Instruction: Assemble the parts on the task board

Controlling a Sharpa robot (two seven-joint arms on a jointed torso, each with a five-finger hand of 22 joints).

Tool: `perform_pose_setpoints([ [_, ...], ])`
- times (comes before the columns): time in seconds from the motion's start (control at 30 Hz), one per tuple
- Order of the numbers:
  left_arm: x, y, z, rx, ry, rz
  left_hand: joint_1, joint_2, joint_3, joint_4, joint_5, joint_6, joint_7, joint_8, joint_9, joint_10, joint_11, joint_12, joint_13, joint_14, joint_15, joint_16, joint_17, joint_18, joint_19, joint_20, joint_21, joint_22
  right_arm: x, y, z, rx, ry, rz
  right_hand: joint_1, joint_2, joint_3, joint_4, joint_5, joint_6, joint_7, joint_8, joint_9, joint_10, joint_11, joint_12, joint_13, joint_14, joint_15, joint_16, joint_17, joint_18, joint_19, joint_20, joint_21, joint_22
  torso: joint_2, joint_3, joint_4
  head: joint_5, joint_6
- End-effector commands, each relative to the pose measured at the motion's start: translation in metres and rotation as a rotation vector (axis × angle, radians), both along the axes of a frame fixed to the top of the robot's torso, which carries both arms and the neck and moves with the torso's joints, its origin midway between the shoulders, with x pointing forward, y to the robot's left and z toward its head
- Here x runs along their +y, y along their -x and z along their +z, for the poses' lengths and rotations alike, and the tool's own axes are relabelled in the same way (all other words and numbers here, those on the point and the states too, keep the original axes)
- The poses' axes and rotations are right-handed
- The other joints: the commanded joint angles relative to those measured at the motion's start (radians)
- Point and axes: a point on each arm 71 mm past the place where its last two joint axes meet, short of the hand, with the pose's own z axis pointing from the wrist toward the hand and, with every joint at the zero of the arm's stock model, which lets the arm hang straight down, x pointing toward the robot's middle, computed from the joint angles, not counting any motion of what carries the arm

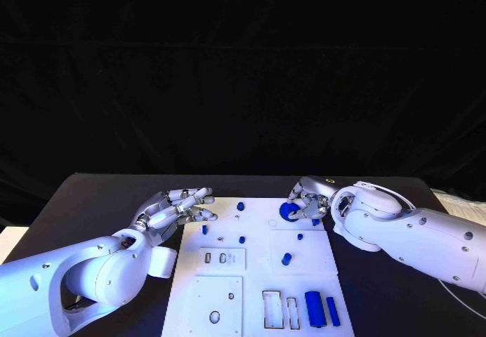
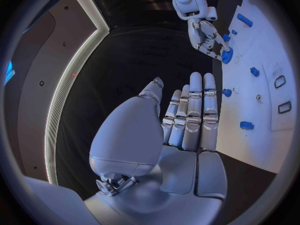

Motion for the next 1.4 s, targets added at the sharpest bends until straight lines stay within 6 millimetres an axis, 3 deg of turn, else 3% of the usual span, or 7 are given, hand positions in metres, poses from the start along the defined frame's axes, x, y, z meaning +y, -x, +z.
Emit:
perform_pose_setpoints([
  [0.03, -0.002, 0.0, 0.001, -0.005, 0.012, -0.017, 0.003, 0.008, -0.001, -0.008, -0.005, 0.0, 0.004, -0.006, -0.001, -0.009, 0.0, -0.003, -0.002, -0.004, 0.0, 0.003, 0.001, 0.017, 0.003, 0.004, 0.0, 0.001, 0.0, 0.001, -0.004, -0.026, 0.069, 0.011, 0.042, 0.025, 0.027, -0.026, -0.005, 0.021, -0.006, 0.017, 0.006, 0.005, -0.003, 0.006, 0.035, 0.087, -0.009, 0.008, 0.171, -0.011, 0.021, -0.006, 0.009, 0.062, 0.0, 0.0005, -0.0005, -0.001, -0.001],
  [0.2, -0.002, 0.0, 0.001, -0.005, 0.012, -0.017, 0.003, 0.009, 0.0, -0.009, -0.005, -0.001, 0.005, -0.006, -0.001, -0.01, 0.0, -0.004, -0.002, -0.006, 0.001, 0.004, 0.004, 0.017, 0.002, 0.005, -0.001, 0.001, 0.003, 0.003, -0.003, -0.057, 0.076, 0.024, 0.047, 0.031, 0.056, -0.044, 0.001, 0.039, -0.01, 0.024, 0.008, 0.008, -0.006, 0.014, 0.045, 0.088, -0.011, 0.011, 0.177, -0.013, 0.025, -0.009, 0.014, 0.072, 0.0, 0.0001, -0.0008, -0.001, -0.002],
  [0.5, -0.002, 0.0, 0.001, -0.004, 0.012, -0.018, 0.003, 0.009, 0.0, -0.009, -0.005, -0.001, 0.005, -0.006, -0.001, -0.01, 0.0, -0.004, -0.002, -0.006, 0.001, 0.004, 0.004, 0.017, 0.002, 0.005, -0.001, 0.001, 0.021, 0.014, 0.004, -0.105, -0.008, 0.069, -0.035, 0.038, 0.088, -0.022, 0.05, 0.052, -0.018, 0.024, 0.008, 0.014, -0.013, 0.017, 0.054, 0.089, -0.016, 0.014, 0.184, -0.018, 0.035, -0.013, 0.025, 0.096, 0.0, -0.0006, 0.0008, -0.001, -0.001],
  [0.97, -0.005, 0.001, 0.001, -0.002, 0.014, -0.026, 0.022, 0.023, 0.018, -0.026, -0.003, -0.002, 0.004, -0.006, 0.0, -0.012, -0.001, -0.004, -0.002, -0.014, 0.0, 0.007, 0.016, 0.017, 0.001, 0.004, -0.001, 0.002, 0.08, 0.032, 0.014, -0.106, -0.075, 0.218, -0.067, 0.028, 0.1, -0.018, 0.078, 0.05, -0.018, 0.019, 0.006, 0.011, -0.013, 0.004, 0.049, 0.088, -0.017, 0.013, 0.181, -0.019, 0.038, -0.015, 0.028, 0.102, 0.002, -0.0022, 0.0057, 0.0, -0.004],
  [1.17, -0.005, 0.001, 0.001, -0.002, 0.015, -0.027, 0.023, 0.024, 0.02, -0.027, -0.003, -0.002, 0.004, -0.006, 0.0, -0.012, -0.001, -0.003, -0.002, -0.014, 0.0, 0.007, 0.017, 0.017, 0.001, 0.004, -0.001, 0.002, 0.103, 0.033, 0.007, -0.085, -0.071, 0.262, -0.071, 0.028, 0.103, -0.02, 0.087, 0.05, -0.019, 0.018, 0.006, 0.01, -0.013, 0.002, 0.049, 0.088, -0.017, 0.013, 0.182, -0.019, 0.038, -0.015, 0.028, 0.102, 0.003, 0.0003, 0.0006, 0.011, -0.006],
  [1.4, -0.006, 0.001, 0.001, -0.002, 0.015, -0.029, 0.023, 0.024, 0.02, -0.027, -0.003, -0.002, 0.004, -0.006, 0.0, -0.012, -0.001, -0.003, -0.002, -0.014, 0.0, 0.007, 0.017, 0.017, 0.001, 0.004, -0.001, 0.002, 0.116, 0.029, -0.003, -0.07, -0.06, 0.269, -0.078, 0.025, 0.105, -0.02, 0.096, 0.049, -0.017, 0.016, 0.006, 0.008, -0.012, -0.003, 0.047, 0.088, -0.017, 0.013, 0.181, -0.019, 0.037, -0.015, 0.027, 0.101, 0.003, 0.0004, 0.0034, 0.015, -0.011],
])
